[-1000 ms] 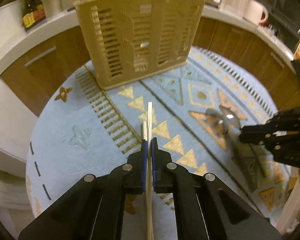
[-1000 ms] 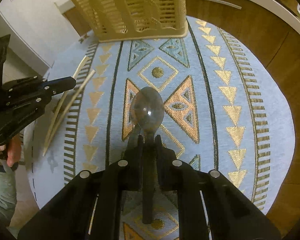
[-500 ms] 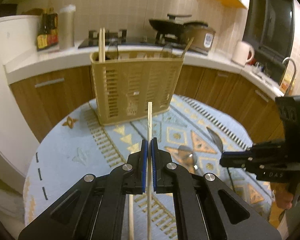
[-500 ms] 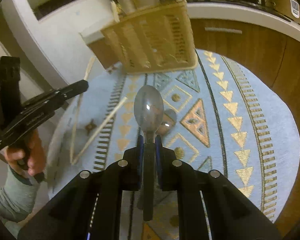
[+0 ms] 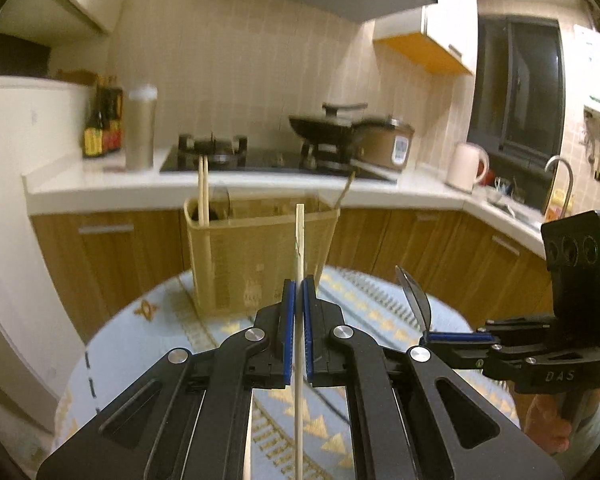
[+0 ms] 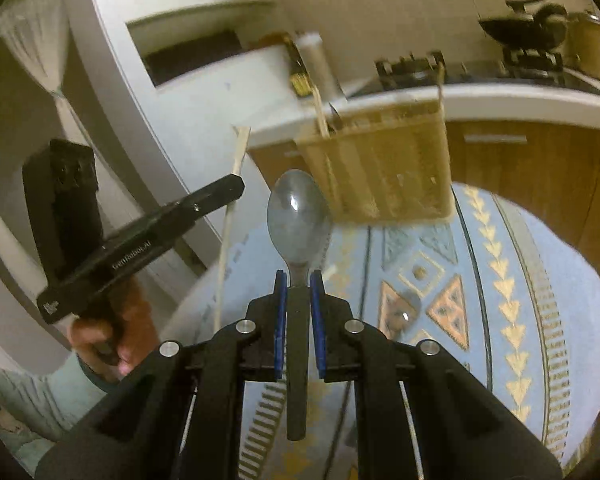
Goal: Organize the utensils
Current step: 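Lift the chopstick and the silver spoon up over the tan basket with both tools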
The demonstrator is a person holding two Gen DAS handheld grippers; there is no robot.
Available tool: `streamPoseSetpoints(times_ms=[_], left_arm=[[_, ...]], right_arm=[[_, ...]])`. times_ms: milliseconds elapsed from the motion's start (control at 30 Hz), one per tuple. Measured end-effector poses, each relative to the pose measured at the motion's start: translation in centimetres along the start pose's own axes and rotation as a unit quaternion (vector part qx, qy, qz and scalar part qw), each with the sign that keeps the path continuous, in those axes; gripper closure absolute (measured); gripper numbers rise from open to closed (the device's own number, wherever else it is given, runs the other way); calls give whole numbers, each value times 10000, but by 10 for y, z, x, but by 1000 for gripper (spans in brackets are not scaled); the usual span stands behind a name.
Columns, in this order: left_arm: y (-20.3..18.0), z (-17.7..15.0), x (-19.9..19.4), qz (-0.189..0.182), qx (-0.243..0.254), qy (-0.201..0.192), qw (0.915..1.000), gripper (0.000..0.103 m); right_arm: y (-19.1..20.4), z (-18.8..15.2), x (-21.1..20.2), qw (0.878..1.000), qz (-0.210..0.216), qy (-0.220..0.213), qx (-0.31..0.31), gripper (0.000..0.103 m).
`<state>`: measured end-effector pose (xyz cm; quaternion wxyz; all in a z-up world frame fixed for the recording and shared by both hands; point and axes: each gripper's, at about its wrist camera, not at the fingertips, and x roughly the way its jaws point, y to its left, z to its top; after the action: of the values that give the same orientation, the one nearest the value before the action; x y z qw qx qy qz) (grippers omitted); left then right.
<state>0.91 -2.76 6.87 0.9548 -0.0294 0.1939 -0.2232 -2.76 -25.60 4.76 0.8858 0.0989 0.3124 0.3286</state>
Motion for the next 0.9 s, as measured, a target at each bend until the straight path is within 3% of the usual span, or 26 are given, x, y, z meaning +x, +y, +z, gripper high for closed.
streamPoseSetpoints(times_ms=[300,467,667,900], left_arm=[[3,39,-28,-15,-170,-1075,9941,101],[15,63,-32,57,-296,-1609,9865,101],[32,99,-3,156,-422,-1987,9790,101],[42,123,53,338,-644,-2181,9732,101]], right_arm=[[10,40,-15,9976,119,-671,-139,93],[2,72,-12,9940,-116,-1084,-91,93],[-11,119,3,9850,-685,-1579,-125,93],[-37,166,27,9635,-1495,-2217,-150,93]])
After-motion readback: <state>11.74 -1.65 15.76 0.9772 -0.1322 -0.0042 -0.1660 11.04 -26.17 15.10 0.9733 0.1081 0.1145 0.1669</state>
